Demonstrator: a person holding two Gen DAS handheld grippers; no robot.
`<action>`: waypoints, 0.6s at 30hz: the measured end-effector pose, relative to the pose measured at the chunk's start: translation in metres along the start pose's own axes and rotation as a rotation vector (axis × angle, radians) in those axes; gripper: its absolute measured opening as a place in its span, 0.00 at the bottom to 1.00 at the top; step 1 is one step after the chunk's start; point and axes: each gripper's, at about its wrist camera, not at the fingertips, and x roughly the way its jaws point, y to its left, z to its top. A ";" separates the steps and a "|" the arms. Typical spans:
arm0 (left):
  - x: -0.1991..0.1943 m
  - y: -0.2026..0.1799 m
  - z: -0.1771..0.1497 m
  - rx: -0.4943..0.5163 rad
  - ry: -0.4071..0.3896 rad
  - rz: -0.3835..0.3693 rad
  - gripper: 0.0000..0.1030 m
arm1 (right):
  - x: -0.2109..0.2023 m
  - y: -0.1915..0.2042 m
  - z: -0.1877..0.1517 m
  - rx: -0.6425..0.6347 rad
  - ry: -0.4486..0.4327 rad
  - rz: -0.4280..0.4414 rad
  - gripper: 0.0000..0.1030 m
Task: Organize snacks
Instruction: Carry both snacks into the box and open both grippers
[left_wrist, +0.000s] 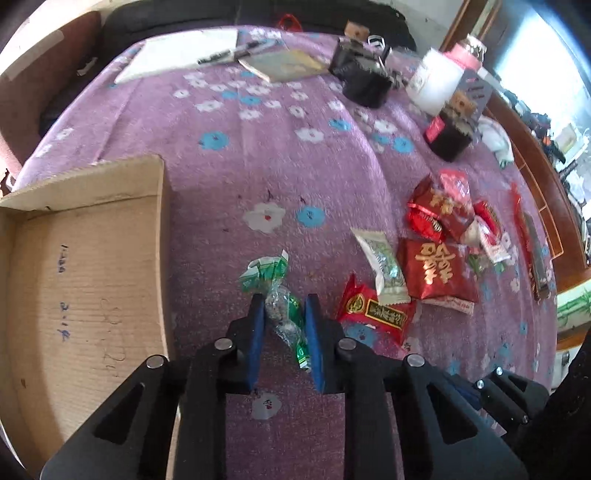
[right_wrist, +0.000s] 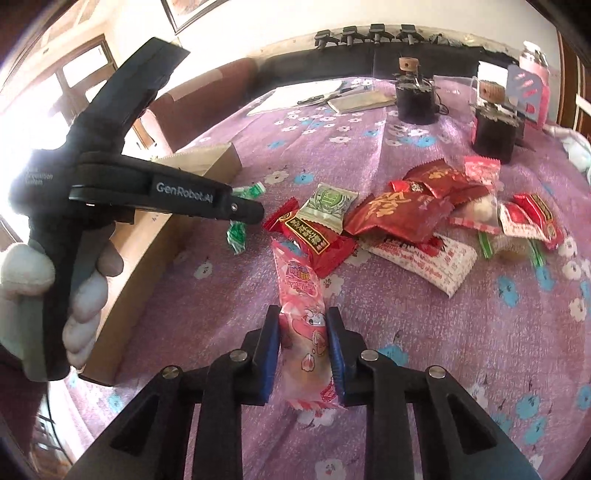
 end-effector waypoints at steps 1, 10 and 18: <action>-0.005 0.001 -0.001 -0.007 -0.011 -0.013 0.17 | -0.002 0.000 -0.001 0.002 -0.001 0.004 0.23; -0.065 0.005 -0.030 -0.014 -0.101 -0.106 0.18 | -0.038 0.013 -0.008 0.006 -0.039 0.020 0.23; -0.132 0.061 -0.070 -0.077 -0.194 -0.072 0.18 | -0.061 0.081 0.014 -0.062 -0.069 0.159 0.23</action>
